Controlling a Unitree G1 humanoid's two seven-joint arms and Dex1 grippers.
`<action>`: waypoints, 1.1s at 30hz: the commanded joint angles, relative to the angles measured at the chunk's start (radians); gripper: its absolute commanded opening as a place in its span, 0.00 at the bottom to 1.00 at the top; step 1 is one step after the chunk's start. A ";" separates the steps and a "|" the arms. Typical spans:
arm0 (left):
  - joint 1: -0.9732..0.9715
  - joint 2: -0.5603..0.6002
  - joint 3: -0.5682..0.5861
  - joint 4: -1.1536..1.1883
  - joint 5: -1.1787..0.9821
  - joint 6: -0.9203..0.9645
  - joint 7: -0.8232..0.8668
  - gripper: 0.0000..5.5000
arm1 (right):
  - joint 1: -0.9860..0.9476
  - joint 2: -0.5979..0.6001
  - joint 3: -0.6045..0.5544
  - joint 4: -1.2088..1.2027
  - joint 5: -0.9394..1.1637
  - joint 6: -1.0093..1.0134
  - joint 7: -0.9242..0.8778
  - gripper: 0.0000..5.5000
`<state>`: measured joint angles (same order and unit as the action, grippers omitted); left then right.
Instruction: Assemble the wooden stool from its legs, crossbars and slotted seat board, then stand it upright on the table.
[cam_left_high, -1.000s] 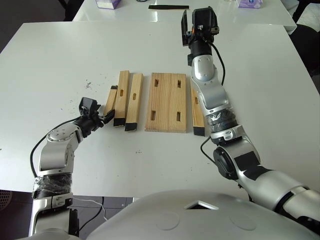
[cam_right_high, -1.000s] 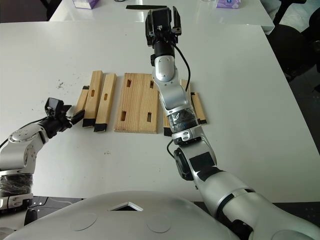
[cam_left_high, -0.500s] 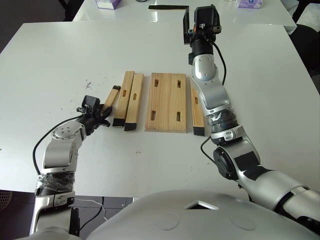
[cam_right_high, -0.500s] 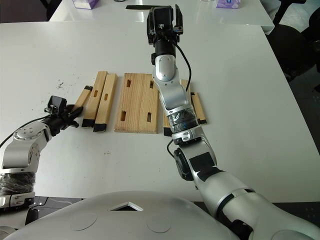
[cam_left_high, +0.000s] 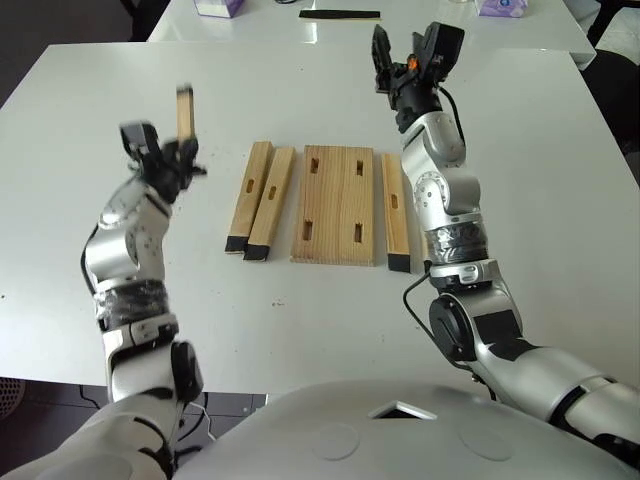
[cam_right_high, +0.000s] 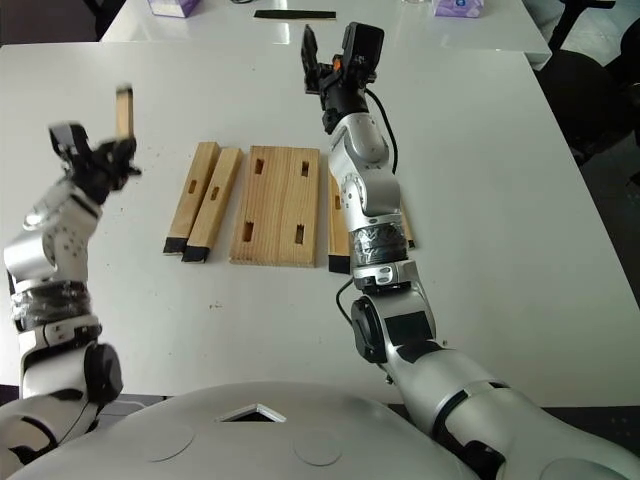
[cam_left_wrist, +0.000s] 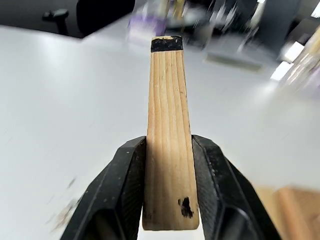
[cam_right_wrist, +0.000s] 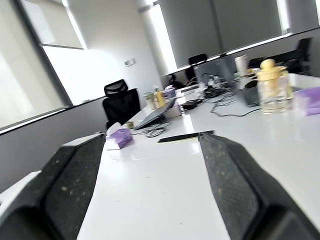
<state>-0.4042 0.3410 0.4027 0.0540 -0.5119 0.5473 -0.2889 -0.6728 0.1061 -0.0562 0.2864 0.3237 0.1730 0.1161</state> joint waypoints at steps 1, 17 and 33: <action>-0.072 -0.056 -0.010 -0.138 -0.200 0.063 -0.094 0.24 | -0.006 -0.118 0.025 -0.124 0.179 0.199 0.322 0.62; 0.036 0.012 -0.138 -0.411 -0.557 0.197 -0.418 0.24 | -0.095 -0.404 -0.108 -0.333 0.706 0.742 0.699 0.62; 0.132 0.035 -0.213 -0.450 -0.574 0.179 -0.475 0.24 | -0.126 -0.422 -0.108 -0.324 0.724 0.776 0.711 0.55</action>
<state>-0.2820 0.3634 0.1977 -0.3853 -1.0733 0.7279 -0.7508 -0.7717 -0.3161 -0.1604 -0.0428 1.0273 0.9408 0.8250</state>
